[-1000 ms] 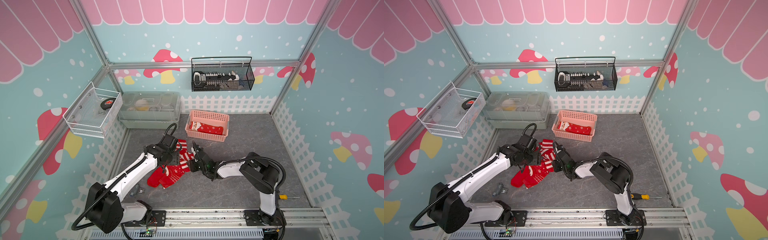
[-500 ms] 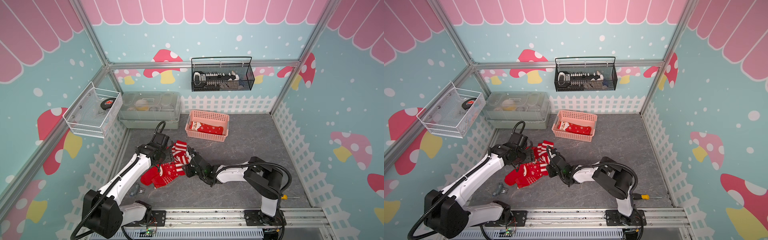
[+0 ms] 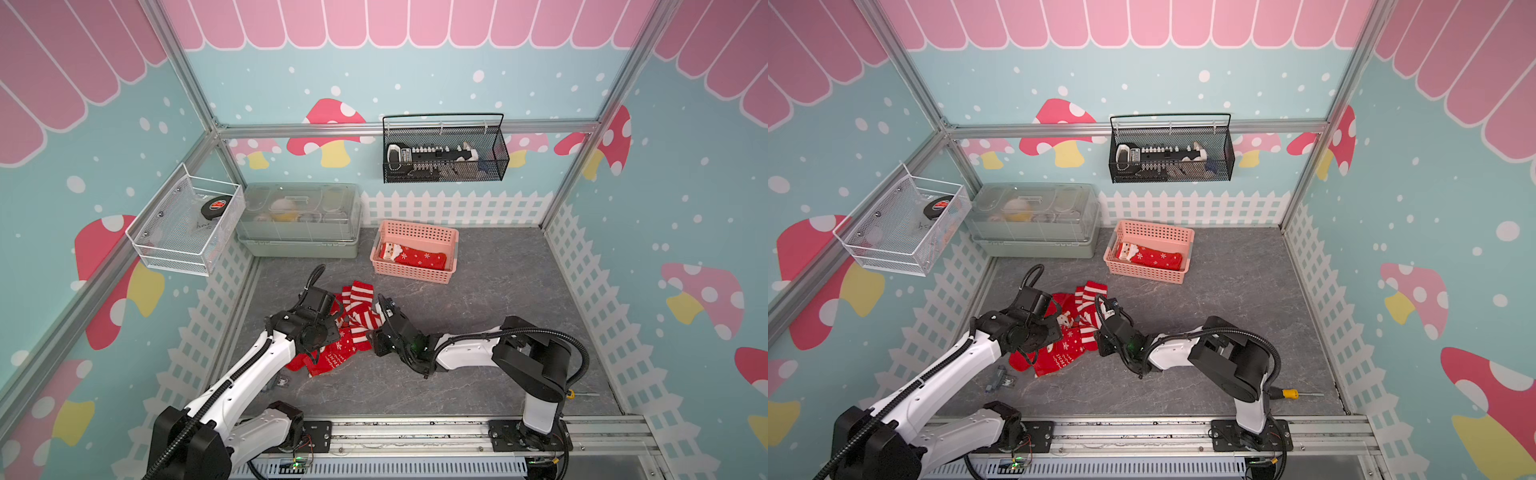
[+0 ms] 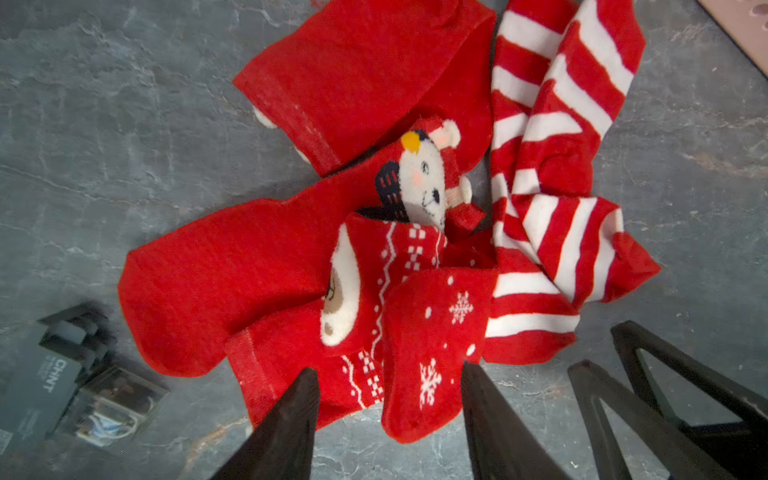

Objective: Place the socks together as a pair
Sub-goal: Adjust the sock at the center of the board, then pick up the sock at the center of the board.

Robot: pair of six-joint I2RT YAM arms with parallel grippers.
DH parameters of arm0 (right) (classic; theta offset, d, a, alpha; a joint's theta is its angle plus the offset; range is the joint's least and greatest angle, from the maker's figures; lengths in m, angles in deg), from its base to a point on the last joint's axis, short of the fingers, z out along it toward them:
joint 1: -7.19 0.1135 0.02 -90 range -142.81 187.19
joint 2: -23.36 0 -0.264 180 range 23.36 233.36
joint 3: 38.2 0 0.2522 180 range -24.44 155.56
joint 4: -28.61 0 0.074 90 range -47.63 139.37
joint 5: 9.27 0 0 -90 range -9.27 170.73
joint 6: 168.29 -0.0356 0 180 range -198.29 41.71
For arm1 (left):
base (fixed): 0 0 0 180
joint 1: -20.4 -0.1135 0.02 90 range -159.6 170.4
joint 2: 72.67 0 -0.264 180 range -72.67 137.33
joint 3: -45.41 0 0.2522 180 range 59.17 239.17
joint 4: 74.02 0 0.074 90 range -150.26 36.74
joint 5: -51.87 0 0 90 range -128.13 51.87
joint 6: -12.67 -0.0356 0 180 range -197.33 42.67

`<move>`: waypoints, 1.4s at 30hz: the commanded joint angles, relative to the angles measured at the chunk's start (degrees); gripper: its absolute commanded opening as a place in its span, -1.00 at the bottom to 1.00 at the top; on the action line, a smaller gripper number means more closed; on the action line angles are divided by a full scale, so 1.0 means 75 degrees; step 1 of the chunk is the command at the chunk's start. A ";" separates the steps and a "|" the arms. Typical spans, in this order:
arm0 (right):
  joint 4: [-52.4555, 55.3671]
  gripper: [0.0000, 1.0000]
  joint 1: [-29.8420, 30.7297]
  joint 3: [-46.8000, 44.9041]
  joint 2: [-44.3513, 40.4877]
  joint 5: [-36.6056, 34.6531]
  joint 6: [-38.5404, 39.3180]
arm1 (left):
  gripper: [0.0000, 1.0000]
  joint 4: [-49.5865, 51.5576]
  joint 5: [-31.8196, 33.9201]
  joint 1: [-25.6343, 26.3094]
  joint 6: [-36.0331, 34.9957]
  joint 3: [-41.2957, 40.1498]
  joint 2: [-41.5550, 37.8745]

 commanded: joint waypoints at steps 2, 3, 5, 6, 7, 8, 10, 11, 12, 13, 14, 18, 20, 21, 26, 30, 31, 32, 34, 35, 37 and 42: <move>-0.0121 -0.03 0.0043 -0.0304 -0.0505 -0.0510 -0.0117 | 0.10 -0.0271 0.0447 0.0460 0.0836 -0.0042 0.0146; -0.0120 -0.03 0.0042 -0.0372 -0.0570 -0.0565 -0.0126 | 0.10 -0.0271 0.0430 0.0491 0.0878 -0.0060 0.0224; -0.0143 -0.03 0.0032 -0.0507 -0.0704 -0.0664 -0.0213 | 0.07 -0.0265 0.0488 0.0550 0.0960 -0.0158 0.0390; -0.0200 -0.03 0.0019 -0.0589 -0.0763 -0.0653 -0.0254 | 0.07 -0.0281 0.0527 0.0563 0.1004 -0.0210 0.0434; -0.0337 -0.03 0.0017 -0.0666 -0.0833 -0.0614 -0.0268 | 0.06 -0.0314 0.0548 0.0565 0.1017 -0.0272 0.0473; -0.0475 -0.02 0.0012 -0.0726 -0.0882 -0.0566 -0.0270 | 0.05 -0.0357 0.0537 0.0558 0.1045 -0.0348 0.0488; -0.0585 -0.01 0.0013 -0.0798 -0.0954 -0.0481 -0.0270 | 0.02 -0.0595 0.0291 0.0565 0.1087 -0.0542 0.0475; -0.0614 -0.01 0.0019 -0.0814 -0.0981 -0.0455 -0.0270 | 0.01 -0.0743 0.0147 0.0571 0.1120 -0.0646 0.0473; -0.0623 -0.01 0.0019 -0.0816 -0.1006 -0.0465 -0.0267 | -0.02 -0.0846 0.0058 0.0577 0.1167 -0.0716 0.0479; -0.0622 -0.01 0.0014 -0.0845 -0.1039 -0.0483 -0.0273 | -0.02 -0.0971 -0.0042 0.0577 0.1175 -0.0788 0.0494; -0.0601 -0.01 0.0015 -0.0878 -0.1080 -0.0505 -0.0270 | -0.06 -0.1080 -0.0115 0.0577 0.1166 -0.0848 0.0479; -0.0606 -0.01 0.0020 -0.1088 -0.1290 -0.0673 -0.0340 | -0.27 -0.1348 -0.0217 0.0577 0.1071 -0.0946 0.0352; -0.0601 -0.01 0.0017 -0.1161 -0.1386 -0.0707 -0.0319 | -0.36 -0.1426 -0.0233 0.0577 0.0995 -0.0943 0.0256; -0.0591 -0.01 0.0014 -0.1173 -0.1425 -0.0720 -0.0274 | -0.38 -0.1485 -0.0241 0.0577 0.0936 -0.0973 0.0220; -0.0507 -0.01 0.0013 -0.1277 -0.1674 -0.0856 -0.0235 | -0.70 -0.1543 -0.0232 0.0571 0.0749 -0.0884 0.0073; -0.0395 -0.01 0.0015 -0.1399 -0.1994 -0.0979 -0.0160 | -0.89 -0.1479 -0.0292 0.0577 0.0663 -0.0758 -0.0146; -0.0331 -0.01 0.0010 -0.1432 -0.2070 -0.1023 -0.0122 | -0.95 -0.1489 -0.0318 0.0571 0.0650 -0.0748 -0.0231; -0.0255 -0.01 0.0015 -0.1445 -0.2156 -0.1099 -0.0078 | -1.00 -0.1489 -0.0308 0.0577 0.0631 -0.0735 -0.0318; -0.0171 0.00 0.0016 -0.1526 -0.2348 -0.1293 -0.0019 | -1.00 -0.1479 -0.0323 0.0577 0.0602 -0.0695 -0.0522; -0.0134 0.00 0.0014 -0.1580 -0.2462 -0.1376 -0.0003 | -1.00 -0.1447 -0.0345 0.0577 0.0572 -0.0640 -0.0644; -0.0081 0.00 0.0012 -0.1680 -0.2677 -0.1479 0.0010 | -1.00 -0.1386 -0.0370 0.0577 0.0524 -0.0522 -0.0943; 0.0073 0.00 0.0015 -0.1874 -0.3205 -0.1698 0.0091 | -1.00 -0.1069 -0.0307 0.0566 0.0307 -0.0070 -0.1861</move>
